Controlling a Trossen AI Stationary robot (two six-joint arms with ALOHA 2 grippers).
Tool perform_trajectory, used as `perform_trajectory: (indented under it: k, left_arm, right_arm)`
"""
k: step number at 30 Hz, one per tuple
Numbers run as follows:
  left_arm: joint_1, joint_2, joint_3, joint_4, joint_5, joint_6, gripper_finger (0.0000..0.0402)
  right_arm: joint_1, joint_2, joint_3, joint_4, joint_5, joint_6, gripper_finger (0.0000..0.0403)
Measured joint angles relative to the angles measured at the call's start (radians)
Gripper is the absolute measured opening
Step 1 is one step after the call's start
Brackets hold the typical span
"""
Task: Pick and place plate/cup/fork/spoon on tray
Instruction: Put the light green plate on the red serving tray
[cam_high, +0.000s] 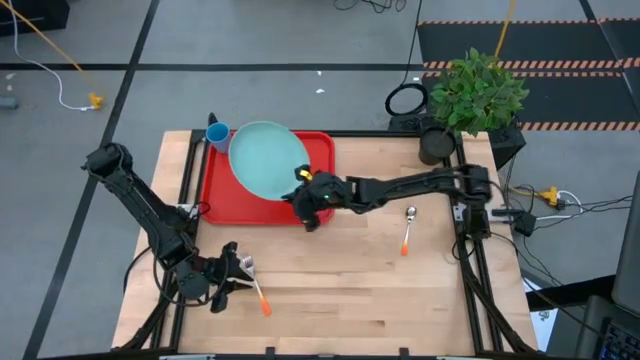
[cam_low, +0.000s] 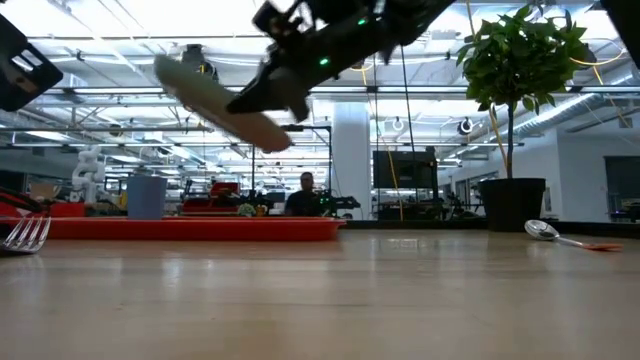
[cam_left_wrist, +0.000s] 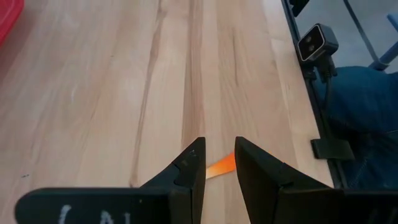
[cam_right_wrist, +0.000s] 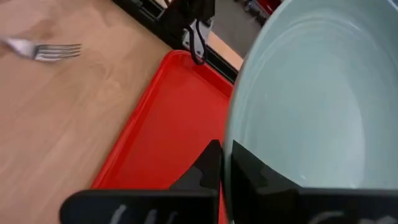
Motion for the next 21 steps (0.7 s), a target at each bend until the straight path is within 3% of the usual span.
perform_trajectory:
  k: [6,21]
  left_arm:
    - [0.0,0.0,0.0,0.0,-0.002,0.025,0.0088]
    - [0.001,0.0,0.0,0.0,-0.025,0.067,0.0088]
  right_arm:
    - [-0.026,0.125,0.105,-0.068,-0.004,0.063,0.0]
    - [-0.046,0.265,0.115,0.034,-0.056,0.062,0.0]
